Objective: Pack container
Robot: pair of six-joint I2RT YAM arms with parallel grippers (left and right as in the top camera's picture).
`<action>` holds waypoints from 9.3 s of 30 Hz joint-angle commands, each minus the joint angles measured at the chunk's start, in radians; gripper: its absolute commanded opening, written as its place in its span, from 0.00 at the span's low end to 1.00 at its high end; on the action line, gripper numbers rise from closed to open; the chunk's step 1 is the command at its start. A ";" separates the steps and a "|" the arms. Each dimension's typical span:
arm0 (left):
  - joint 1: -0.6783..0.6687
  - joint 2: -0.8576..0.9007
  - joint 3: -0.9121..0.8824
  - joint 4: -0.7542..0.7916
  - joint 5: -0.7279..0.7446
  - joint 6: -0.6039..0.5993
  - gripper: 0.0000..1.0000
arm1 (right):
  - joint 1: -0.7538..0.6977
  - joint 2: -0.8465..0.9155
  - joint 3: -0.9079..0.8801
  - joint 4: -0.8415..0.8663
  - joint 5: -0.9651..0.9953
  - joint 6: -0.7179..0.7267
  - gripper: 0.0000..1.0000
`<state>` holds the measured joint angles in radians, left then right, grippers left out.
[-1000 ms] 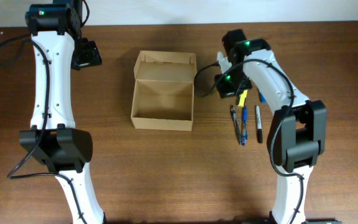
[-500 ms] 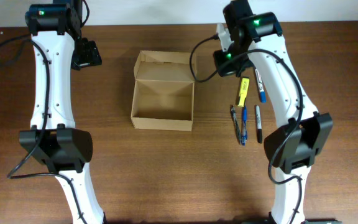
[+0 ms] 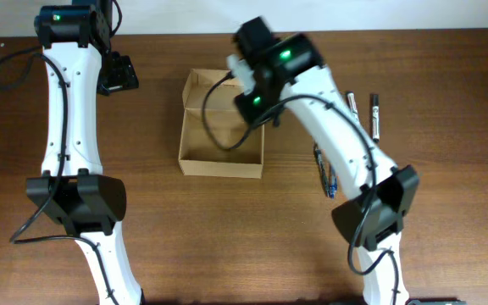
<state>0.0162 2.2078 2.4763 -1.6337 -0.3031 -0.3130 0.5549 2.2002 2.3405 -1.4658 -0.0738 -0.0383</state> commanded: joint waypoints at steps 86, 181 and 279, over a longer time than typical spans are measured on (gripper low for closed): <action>0.000 -0.003 -0.005 0.002 0.000 0.005 1.00 | -0.458 0.042 -0.577 0.429 0.067 0.417 0.55; 0.000 -0.003 -0.005 0.002 0.000 0.005 1.00 | 0.033 0.042 0.103 0.106 0.043 -0.393 0.40; 0.000 -0.003 -0.005 0.002 0.000 0.005 1.00 | -0.026 0.047 0.094 -0.026 -0.141 -0.770 0.04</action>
<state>0.0162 2.2078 2.4763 -1.6337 -0.3031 -0.3130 0.5053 2.2074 2.5038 -1.5066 -0.1654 -0.6510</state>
